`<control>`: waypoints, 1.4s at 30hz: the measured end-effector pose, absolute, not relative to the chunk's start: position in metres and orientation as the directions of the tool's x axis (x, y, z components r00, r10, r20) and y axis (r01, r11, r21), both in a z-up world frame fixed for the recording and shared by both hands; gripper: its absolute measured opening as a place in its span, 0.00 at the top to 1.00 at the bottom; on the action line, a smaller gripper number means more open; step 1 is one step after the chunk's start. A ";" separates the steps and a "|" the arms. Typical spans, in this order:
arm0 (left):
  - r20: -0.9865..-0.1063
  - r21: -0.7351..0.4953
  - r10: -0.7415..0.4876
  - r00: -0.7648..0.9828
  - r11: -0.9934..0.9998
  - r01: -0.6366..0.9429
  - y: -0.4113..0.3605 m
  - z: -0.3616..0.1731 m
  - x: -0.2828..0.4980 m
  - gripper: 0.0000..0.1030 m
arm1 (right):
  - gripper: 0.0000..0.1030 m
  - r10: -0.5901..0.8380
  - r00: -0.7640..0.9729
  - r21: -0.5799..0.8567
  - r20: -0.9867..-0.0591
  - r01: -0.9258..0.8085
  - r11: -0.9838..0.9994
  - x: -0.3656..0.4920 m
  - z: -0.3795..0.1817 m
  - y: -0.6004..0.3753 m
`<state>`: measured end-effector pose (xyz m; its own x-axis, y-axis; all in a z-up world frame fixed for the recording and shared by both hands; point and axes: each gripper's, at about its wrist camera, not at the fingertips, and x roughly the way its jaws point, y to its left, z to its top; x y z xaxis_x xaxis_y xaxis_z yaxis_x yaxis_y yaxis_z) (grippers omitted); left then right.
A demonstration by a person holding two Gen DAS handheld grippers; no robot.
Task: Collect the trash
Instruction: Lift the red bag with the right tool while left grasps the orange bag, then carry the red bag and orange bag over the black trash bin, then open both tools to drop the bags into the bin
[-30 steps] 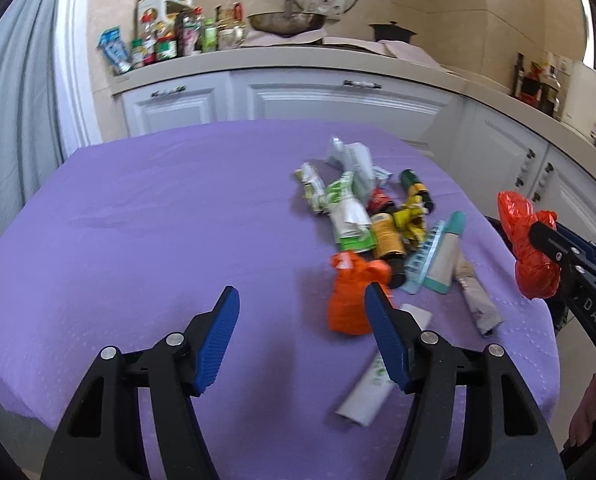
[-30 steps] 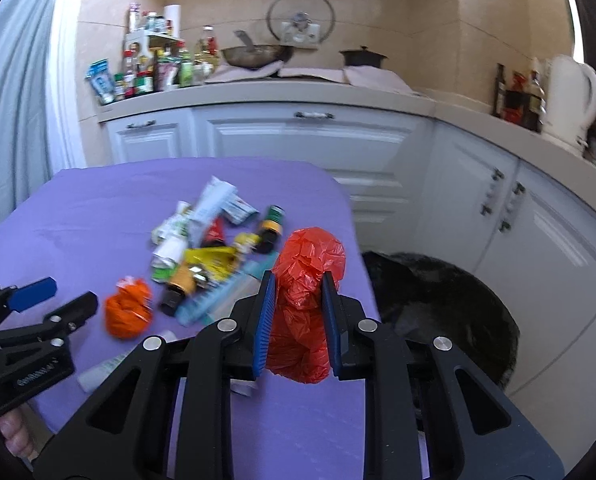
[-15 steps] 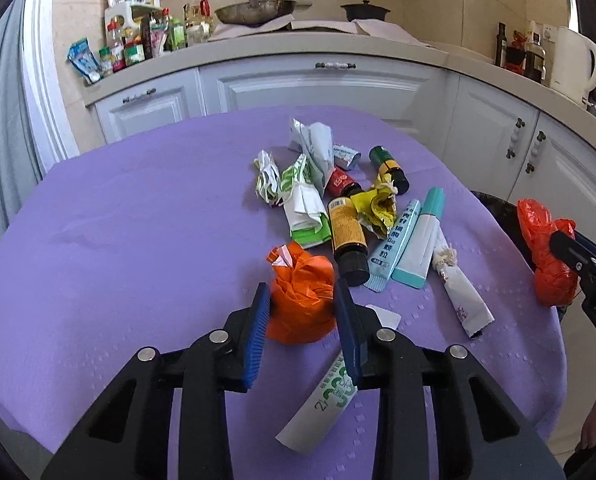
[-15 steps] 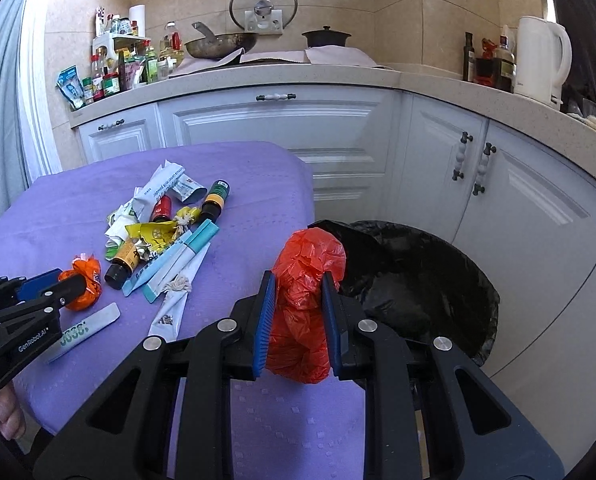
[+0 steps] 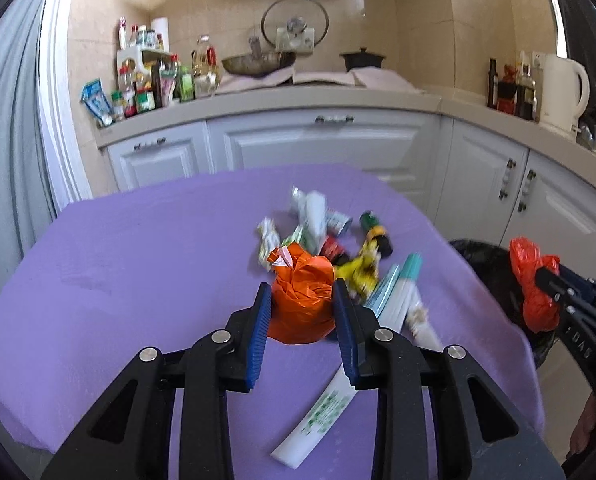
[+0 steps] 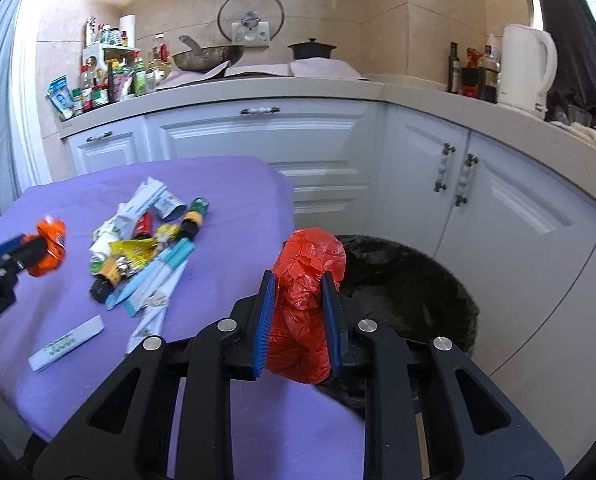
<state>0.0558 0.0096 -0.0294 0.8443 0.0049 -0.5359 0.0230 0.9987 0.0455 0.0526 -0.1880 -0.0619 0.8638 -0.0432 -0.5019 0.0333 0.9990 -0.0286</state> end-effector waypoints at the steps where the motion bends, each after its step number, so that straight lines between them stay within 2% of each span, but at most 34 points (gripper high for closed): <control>1: -0.531 0.044 -0.004 0.848 0.999 0.032 0.006 -0.027 0.058 0.69 | 0.78 -0.054 0.865 -0.032 -0.500 0.044 0.999 0.054 -0.061 -0.192; 14: -0.511 0.042 -0.135 0.849 0.982 0.182 -0.074 -0.021 0.089 0.69 | 0.78 -0.188 0.845 -0.093 -0.501 0.163 0.982 0.076 -0.072 -0.247; 33: -0.587 0.119 -0.166 0.793 0.951 0.287 -0.170 -0.060 0.130 0.68 | 0.77 -0.214 0.803 -0.076 -0.556 0.208 0.975 0.112 -0.107 -0.303; 37: -0.615 0.124 -0.164 0.771 0.946 0.300 -0.181 -0.066 0.140 0.67 | 0.68 -0.219 0.797 -0.070 -0.563 0.218 0.973 0.118 -0.111 -0.312; 38: -0.619 0.126 -0.160 0.769 0.946 0.298 -0.183 -0.066 0.141 0.64 | 0.64 -0.222 0.797 -0.070 -0.562 0.222 0.973 0.118 -0.112 -0.313; 41: -0.619 0.120 -0.158 0.769 0.949 0.291 -0.183 -0.066 0.142 0.50 | 0.58 -0.226 0.799 -0.064 -0.557 0.230 0.971 0.117 -0.111 -0.316; 42: -0.620 0.120 -0.157 0.769 0.949 0.290 -0.184 -0.066 0.142 0.50 | 0.58 -0.228 0.798 -0.064 -0.557 0.232 0.971 0.117 -0.111 -0.317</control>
<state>0.1421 -0.1836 -0.0658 0.7690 -0.1569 -0.6196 0.2902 0.9494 0.1198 0.1167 -0.3165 -0.1110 0.7984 -0.2276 -0.5574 0.2323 0.9706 -0.0636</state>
